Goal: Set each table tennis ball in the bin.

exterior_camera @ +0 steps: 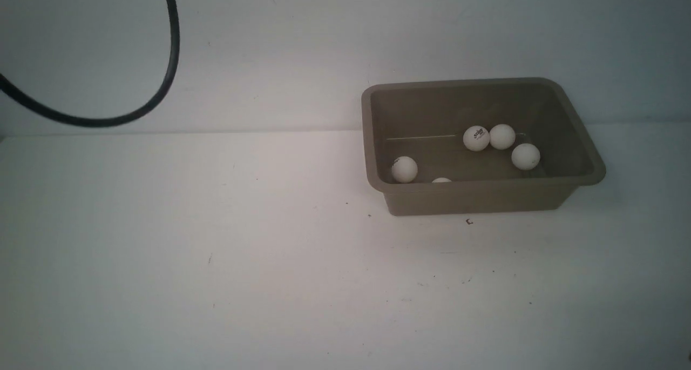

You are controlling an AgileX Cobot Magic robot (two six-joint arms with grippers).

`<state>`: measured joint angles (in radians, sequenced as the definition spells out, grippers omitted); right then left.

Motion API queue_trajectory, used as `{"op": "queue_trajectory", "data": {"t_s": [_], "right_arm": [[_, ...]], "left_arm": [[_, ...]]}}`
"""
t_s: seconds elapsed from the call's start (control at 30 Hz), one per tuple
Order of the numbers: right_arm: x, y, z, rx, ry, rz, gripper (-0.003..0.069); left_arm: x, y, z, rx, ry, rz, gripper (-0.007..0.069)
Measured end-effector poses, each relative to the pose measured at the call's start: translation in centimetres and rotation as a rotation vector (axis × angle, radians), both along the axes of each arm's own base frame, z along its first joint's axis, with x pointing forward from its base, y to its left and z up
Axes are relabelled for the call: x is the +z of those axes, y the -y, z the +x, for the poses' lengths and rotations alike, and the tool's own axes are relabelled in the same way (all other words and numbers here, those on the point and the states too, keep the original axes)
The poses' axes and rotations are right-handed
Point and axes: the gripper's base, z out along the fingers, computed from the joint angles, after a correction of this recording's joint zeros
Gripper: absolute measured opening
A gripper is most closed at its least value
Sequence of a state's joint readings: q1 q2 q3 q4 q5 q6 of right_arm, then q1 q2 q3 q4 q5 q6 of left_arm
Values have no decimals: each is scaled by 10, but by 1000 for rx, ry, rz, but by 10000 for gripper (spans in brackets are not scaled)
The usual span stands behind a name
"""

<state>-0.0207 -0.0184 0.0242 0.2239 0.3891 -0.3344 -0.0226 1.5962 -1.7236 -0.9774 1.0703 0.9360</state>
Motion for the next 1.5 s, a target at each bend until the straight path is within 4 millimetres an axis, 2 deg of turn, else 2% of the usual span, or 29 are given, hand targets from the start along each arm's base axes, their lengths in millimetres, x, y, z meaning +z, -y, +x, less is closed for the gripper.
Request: {"op": "queue_trajectory", "data": {"t_s": [0.17, 0.33, 0.43, 0.57, 0.63, 0.7, 0.73, 0.77, 0.83, 0.9, 0.97, 1.1, 1.13, 1.2, 1.27, 1.33, 1.37, 1.43, 1.5], "right_arm": [[0, 0, 0, 0, 0, 0, 440], [0, 0, 0, 0, 0, 0, 440], [0, 0, 0, 0, 0, 0, 440], [0, 0, 0, 0, 0, 0, 440], [0, 0, 0, 0, 0, 0, 440], [0, 0, 0, 0, 0, 0, 440], [0, 0, 0, 0, 0, 0, 440], [0, 0, 0, 0, 0, 0, 440], [0, 0, 0, 0, 0, 1, 440], [0, 0, 0, 0, 0, 1, 440], [0, 0, 0, 0, 0, 1, 440], [0, 0, 0, 0, 0, 1, 440], [0, 0, 0, 0, 0, 1, 440], [0, 0, 0, 0, 0, 1, 440], [0, 0, 0, 0, 0, 1, 440], [0, 0, 0, 0, 0, 1, 440], [0, 0, 0, 0, 0, 1, 440], [0, 0, 0, 0, 0, 1, 440], [0, 0, 0, 0, 0, 1, 440]], "left_arm": [[-12, -24, -2, 219, -143, 152, 499], [6, -40, -19, 394, -61, 237, 499], [34, -50, -56, 512, 52, 250, 499], [52, -55, -103, 597, 153, 218, 499], [56, -57, -128, 623, 194, 205, 499], [53, -58, -148, 637, 209, 189, 499], [44, -58, -162, 648, 195, 176, 499], [45, -58, -167, 651, 203, 172, 499], [32, -59, -182, 670, 193, 152, 499], [7, -60, -199, 695, 165, 141, 499], [-19, -61, -206, 708, 134, 138, 499], [-93, -64, -221, 736, 67, 155, 499], [-105, -65, -224, 745, 65, 158, 499], [-156, -68, -233, 780, 59, 158, 499], [-188, -69, -241, 804, 84, 146, 499], [-211, -71, -247, 824, 115, 129, 499], [-212, -71, -249, 827, 126, 123, 499], [-233, -72, -259, 847, 186, 96, 499], [-241, -72, -265, 852, 215, 82, 499]]}}
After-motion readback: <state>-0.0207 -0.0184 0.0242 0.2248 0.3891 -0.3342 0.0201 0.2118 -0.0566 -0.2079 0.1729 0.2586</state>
